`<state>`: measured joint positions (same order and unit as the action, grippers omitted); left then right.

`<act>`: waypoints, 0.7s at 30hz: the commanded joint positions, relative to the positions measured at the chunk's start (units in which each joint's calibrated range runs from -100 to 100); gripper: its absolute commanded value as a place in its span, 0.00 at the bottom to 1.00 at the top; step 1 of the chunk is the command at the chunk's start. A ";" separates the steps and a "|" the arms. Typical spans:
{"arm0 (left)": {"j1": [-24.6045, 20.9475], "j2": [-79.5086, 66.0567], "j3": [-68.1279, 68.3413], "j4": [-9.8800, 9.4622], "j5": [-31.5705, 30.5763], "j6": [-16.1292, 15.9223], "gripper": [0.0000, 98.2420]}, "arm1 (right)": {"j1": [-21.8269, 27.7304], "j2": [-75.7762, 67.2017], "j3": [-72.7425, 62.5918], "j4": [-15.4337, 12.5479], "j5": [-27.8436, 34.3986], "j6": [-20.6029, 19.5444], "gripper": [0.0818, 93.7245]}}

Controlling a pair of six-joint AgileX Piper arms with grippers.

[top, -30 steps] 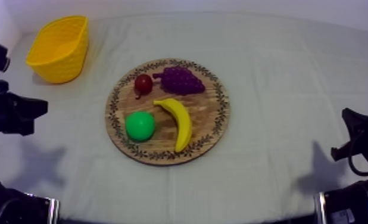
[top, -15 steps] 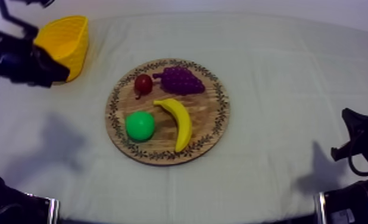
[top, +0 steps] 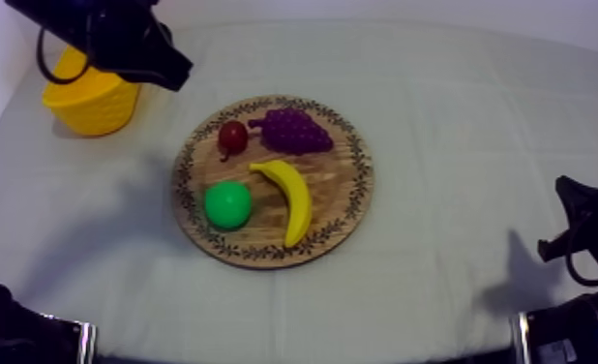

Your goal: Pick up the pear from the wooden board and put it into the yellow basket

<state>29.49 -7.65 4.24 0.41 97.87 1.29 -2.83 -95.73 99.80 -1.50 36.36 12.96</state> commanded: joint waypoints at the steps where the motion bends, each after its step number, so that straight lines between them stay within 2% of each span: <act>1: 0.29 1.34 -0.72 -0.23 0.02 0.39 0.00 | 0.00 -0.03 -0.02 0.01 0.02 0.00 0.00; 14: 0.60 5.13 -2.58 -0.77 1.66 4.44 0.00 | 0.00 -0.03 -0.02 0.01 0.02 0.00 0.00; 16: 0.81 5.41 -2.65 -0.60 1.77 2.66 0.00 | 0.00 -0.03 -0.02 0.01 0.02 0.00 0.00; 21: 1.76 6.44 -3.96 -0.09 1.87 -8.40 0.00 | 0.00 -0.03 -0.02 0.01 0.02 0.00 0.00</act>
<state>31.08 -1.34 0.37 0.00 99.69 3.62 -2.83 -95.73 99.80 -1.50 36.36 12.96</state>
